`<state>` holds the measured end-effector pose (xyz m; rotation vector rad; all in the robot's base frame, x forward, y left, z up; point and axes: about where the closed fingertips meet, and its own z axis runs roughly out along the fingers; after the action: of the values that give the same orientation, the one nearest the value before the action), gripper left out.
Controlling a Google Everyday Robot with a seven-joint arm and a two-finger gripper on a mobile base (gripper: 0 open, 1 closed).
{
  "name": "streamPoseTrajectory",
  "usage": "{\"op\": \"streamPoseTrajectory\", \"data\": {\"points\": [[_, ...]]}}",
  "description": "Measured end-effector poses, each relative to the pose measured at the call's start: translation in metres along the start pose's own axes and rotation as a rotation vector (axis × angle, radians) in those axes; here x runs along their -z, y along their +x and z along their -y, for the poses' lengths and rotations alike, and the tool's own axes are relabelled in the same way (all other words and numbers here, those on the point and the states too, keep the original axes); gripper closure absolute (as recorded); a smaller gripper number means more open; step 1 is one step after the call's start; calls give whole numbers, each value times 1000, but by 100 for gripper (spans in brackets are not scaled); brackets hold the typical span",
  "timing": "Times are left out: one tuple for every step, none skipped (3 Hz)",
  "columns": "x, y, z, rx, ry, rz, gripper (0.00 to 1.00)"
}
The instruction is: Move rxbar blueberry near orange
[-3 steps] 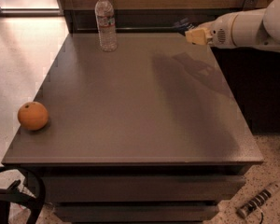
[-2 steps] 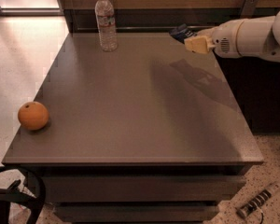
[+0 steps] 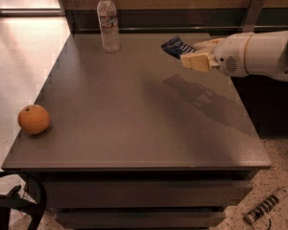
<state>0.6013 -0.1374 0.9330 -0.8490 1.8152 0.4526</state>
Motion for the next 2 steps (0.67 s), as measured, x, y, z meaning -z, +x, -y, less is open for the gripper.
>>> {"op": "streamPoseTrajectory", "data": {"points": [[5, -6, -41, 59, -109, 28, 100], [4, -9, -83, 133, -240, 37, 100]]}}
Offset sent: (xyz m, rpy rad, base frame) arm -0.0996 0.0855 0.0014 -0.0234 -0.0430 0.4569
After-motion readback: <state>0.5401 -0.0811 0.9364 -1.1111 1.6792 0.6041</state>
